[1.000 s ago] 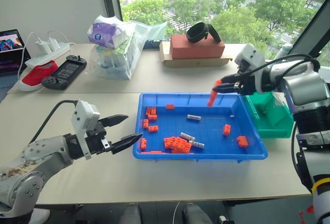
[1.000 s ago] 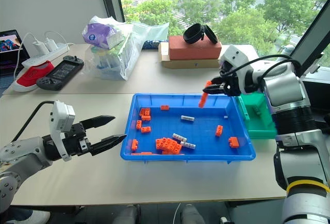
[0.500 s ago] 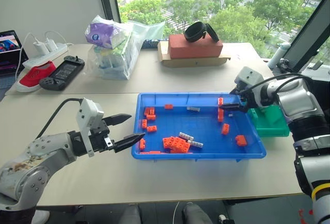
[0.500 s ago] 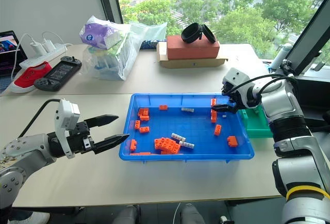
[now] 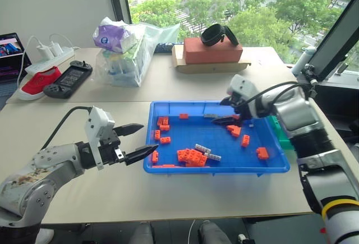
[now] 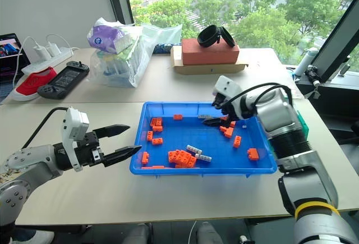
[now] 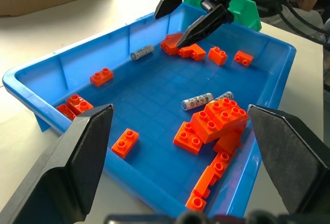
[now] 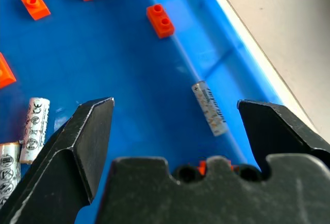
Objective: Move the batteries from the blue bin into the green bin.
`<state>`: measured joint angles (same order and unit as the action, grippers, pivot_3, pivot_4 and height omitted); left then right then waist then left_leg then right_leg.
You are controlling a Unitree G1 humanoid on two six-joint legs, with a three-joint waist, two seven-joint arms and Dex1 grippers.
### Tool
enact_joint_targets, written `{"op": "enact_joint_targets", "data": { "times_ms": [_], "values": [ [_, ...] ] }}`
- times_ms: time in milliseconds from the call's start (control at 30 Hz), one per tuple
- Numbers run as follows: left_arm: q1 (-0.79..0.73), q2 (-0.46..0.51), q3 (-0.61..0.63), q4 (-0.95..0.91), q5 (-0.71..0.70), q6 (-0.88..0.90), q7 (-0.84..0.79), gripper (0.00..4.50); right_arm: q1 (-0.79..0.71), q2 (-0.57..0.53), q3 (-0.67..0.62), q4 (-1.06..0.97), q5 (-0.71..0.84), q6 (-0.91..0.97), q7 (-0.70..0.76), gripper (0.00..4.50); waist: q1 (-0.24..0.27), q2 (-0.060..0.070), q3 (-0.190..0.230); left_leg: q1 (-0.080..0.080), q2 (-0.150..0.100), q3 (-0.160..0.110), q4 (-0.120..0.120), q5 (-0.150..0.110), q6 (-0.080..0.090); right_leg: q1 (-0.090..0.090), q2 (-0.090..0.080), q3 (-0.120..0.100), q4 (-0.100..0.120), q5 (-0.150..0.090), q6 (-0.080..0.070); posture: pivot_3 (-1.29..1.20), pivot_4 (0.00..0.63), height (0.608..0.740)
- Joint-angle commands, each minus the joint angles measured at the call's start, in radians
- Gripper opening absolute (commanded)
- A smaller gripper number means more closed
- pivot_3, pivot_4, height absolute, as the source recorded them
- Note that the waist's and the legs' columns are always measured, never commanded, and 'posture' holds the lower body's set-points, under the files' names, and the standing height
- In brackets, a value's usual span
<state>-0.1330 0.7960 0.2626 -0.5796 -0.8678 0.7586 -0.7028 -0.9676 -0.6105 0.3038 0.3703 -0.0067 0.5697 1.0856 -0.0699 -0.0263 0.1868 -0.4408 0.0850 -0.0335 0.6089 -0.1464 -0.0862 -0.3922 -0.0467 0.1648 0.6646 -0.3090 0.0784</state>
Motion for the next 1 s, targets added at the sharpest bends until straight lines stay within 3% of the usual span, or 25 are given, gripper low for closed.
{"op": "enact_joint_targets", "data": {
  "times_ms": [33,67,100,233,700,833,1000],
  "values": [
    [0.001,0.003,0.030,-0.043,-0.015,-0.008,0.015,4.50,-0.026,0.024,-0.007,0.055,-0.025,-0.016,-0.043,4.48,0.000,0.000,0.000,0.000,0.000,0.000,0.000,0.000,0.000,0.000,0.000,0.000,0.000,0.000,0.000,0.00,0.150,0.740],
    [0.004,0.004,0.032,-0.046,-0.016,-0.007,0.018,4.50,-0.027,0.034,-0.009,0.067,-0.024,-0.020,-0.044,4.48,0.000,0.000,0.000,0.000,0.000,0.000,0.000,0.000,0.000,0.000,0.000,0.000,0.000,0.000,0.000,0.00,0.150,0.740],
    [0.006,0.005,0.034,-0.048,-0.017,-0.006,0.021,4.50,-0.029,0.043,-0.009,0.082,-0.028,-0.027,-0.051,3.97,0.000,0.000,0.000,0.000,0.000,0.000,0.000,0.000,0.000,0.000,0.000,0.000,0.000,0.000,0.000,0.00,0.150,0.740],
    [0.013,0.006,0.041,-0.058,-0.025,-0.001,0.031,4.50,-0.036,0.057,0.000,0.137,-0.066,-0.104,-0.094,2.82,-0.001,0.000,0.000,0.000,0.000,0.000,0.000,0.000,0.000,0.000,0.000,0.000,0.000,0.000,0.000,0.00,0.150,0.740],
    [-0.002,0.004,0.031,-0.068,-0.038,0.009,0.068,4.50,-0.071,0.136,-0.024,0.313,-0.100,-0.253,-0.169,2.82,-0.002,0.000,0.000,0.000,0.000,0.000,0.000,0.000,0.000,0.000,0.000,0.000,0.000,0.000,0.000,0.00,0.150,0.740],
    [0.003,0.008,0.029,-0.064,-0.031,0.004,0.069,4.50,-0.076,0.165,-0.043,0.362,-0.064,-0.190,-0.125,2.82,-0.003,0.000,0.000,0.000,0.000,0.000,-0.001,0.000,0.000,0.000,0.000,0.000,0.000,0.000,0.000,0.00,0.150,0.740],
    [0.005,0.009,0.031,-0.073,-0.027,0.007,0.082,4.50,-0.082,0.176,-0.074,0.381,0.003,0.017,-0.020,2.82,-0.003,0.000,0.000,0.000,0.000,-0.001,0.000,0.000,0.000,0.001,0.000,-0.001,0.000,0.000,0.000,0.00,0.150,0.740]
  ]
}}
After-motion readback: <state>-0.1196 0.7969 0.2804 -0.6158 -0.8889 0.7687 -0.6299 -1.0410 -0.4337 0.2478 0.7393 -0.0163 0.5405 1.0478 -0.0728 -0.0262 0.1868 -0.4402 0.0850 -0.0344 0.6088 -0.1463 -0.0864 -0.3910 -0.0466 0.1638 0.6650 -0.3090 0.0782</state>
